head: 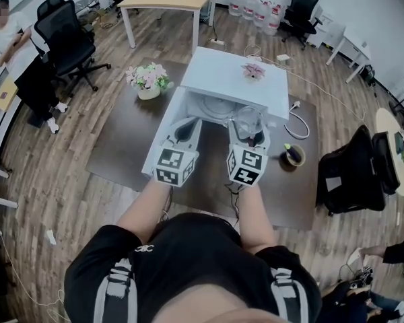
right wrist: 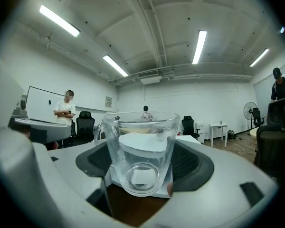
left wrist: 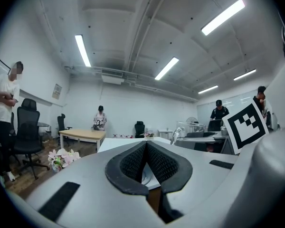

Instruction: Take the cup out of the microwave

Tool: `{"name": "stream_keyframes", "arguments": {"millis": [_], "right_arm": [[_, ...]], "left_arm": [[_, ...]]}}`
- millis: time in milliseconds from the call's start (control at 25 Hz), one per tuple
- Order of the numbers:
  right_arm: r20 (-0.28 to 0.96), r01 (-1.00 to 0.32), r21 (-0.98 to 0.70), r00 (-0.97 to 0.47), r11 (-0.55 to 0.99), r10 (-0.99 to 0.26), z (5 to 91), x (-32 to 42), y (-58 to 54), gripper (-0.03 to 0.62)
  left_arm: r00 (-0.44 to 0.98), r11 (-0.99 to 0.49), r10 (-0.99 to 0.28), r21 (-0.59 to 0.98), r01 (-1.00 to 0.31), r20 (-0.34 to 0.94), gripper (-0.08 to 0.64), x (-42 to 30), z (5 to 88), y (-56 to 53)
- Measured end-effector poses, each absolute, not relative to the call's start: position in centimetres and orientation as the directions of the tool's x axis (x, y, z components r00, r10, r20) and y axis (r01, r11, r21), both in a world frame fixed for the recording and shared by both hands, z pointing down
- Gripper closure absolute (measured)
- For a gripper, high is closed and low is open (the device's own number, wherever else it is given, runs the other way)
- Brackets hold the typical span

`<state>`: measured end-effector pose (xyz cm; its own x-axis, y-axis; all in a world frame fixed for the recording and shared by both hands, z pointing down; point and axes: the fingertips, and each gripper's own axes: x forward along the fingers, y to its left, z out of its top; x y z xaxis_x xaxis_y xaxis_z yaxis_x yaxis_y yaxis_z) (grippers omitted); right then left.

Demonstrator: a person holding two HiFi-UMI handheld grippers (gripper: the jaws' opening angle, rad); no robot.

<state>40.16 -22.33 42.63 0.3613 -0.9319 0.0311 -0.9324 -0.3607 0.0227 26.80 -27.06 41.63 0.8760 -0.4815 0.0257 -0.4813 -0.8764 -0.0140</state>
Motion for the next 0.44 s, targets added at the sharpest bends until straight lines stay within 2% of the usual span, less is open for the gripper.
{"name": "stream_keyframes", "arguments": {"millis": [440], "right_arm": [[0.037,-0.938,-0.002,0.348,-0.348,-0.937,43.08,40.31,-21.39,0.219]], "left_arm": [[0.872,-0.872,-0.489,-0.024,-0.489,0.012,0.566,26.66,41.55,-25.96]]}}
